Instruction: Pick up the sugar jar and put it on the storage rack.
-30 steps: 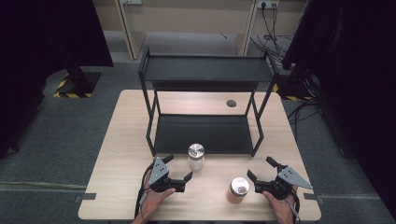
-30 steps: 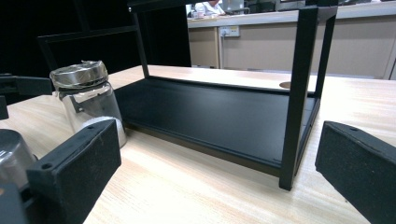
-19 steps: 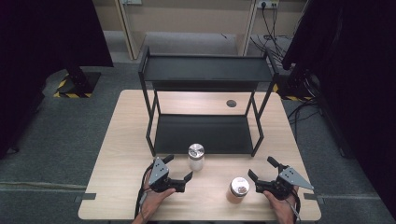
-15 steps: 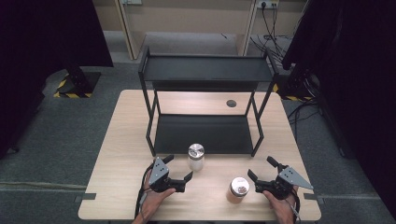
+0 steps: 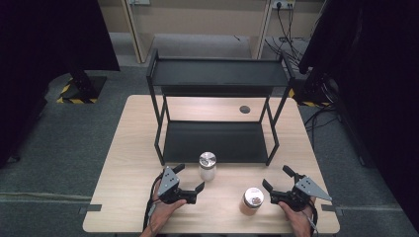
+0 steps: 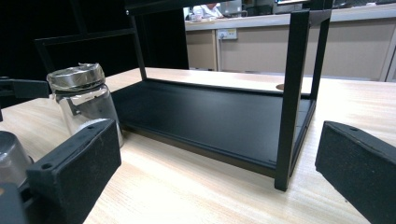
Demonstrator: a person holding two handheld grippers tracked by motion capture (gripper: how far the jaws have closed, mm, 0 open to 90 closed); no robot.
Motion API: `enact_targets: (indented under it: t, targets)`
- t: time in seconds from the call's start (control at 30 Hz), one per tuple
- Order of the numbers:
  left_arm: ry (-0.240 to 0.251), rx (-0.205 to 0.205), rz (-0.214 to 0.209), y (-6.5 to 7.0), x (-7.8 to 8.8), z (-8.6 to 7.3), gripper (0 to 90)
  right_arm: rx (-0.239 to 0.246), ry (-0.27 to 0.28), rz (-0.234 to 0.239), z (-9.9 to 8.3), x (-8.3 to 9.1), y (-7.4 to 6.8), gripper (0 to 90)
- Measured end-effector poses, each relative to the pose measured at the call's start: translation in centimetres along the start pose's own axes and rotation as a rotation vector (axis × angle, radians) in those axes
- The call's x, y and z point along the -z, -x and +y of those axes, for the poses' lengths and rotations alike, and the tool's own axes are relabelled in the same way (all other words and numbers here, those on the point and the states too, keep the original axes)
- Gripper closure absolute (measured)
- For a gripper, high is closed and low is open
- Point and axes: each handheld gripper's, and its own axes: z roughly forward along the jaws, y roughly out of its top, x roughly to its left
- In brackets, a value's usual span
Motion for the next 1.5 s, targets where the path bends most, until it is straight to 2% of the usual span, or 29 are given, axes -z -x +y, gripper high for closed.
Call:
enact_targets:
  t: [0.67,1.17,1.5]
  targets:
    - [-0.010,0.005,0.007,0.0,-0.7,0.5,0.2,-0.010,0.007,-0.008,-0.1,0.0,0.1,0.4]
    - [-0.025,-0.012,0.004,0.4,-3.3,1.1,0.3,-0.009,0.011,0.000,-0.2,0.0,0.2,0.4]
    - [-0.033,-0.012,0.007,0.4,-4.2,1.1,0.6,-0.010,0.014,0.002,-0.2,0.1,0.2,0.4]
